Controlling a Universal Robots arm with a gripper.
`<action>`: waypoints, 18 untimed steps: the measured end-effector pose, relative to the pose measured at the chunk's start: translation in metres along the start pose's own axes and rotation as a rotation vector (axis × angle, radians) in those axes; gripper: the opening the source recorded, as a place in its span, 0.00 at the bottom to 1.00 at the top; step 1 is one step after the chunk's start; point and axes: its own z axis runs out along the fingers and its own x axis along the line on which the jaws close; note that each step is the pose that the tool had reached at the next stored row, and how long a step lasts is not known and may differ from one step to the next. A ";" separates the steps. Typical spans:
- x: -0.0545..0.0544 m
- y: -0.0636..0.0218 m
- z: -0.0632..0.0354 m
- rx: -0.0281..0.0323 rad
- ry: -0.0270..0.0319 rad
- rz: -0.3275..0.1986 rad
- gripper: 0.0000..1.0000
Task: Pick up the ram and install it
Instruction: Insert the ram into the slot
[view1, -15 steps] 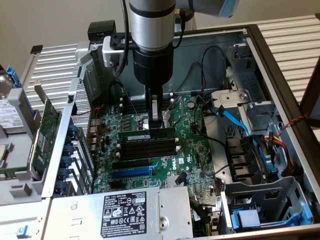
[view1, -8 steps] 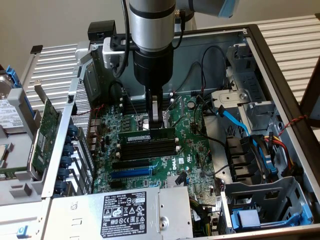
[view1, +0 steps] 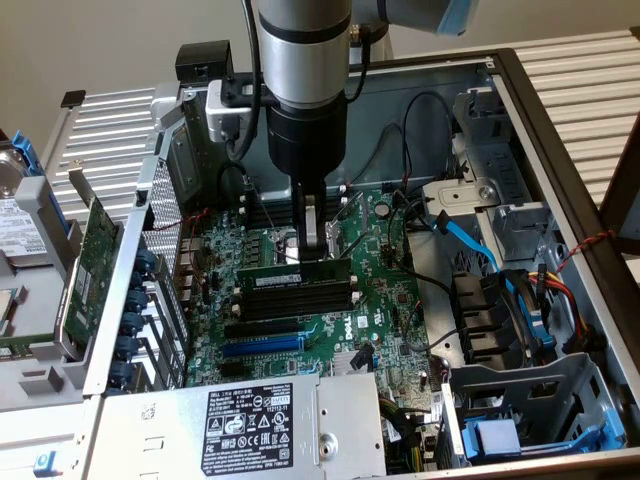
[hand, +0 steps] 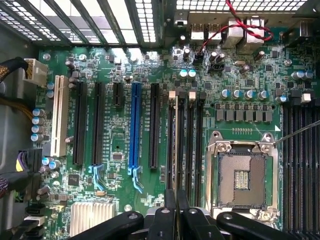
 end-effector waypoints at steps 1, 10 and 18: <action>0.000 0.0000 0.0007 -0.0001 0.0001 0.000 0.13; 0.000 -0.0003 0.0078 0.0000 0.0006 -0.006 0.13; 0.000 0.0022 0.0093 0.0051 0.0004 -0.007 0.13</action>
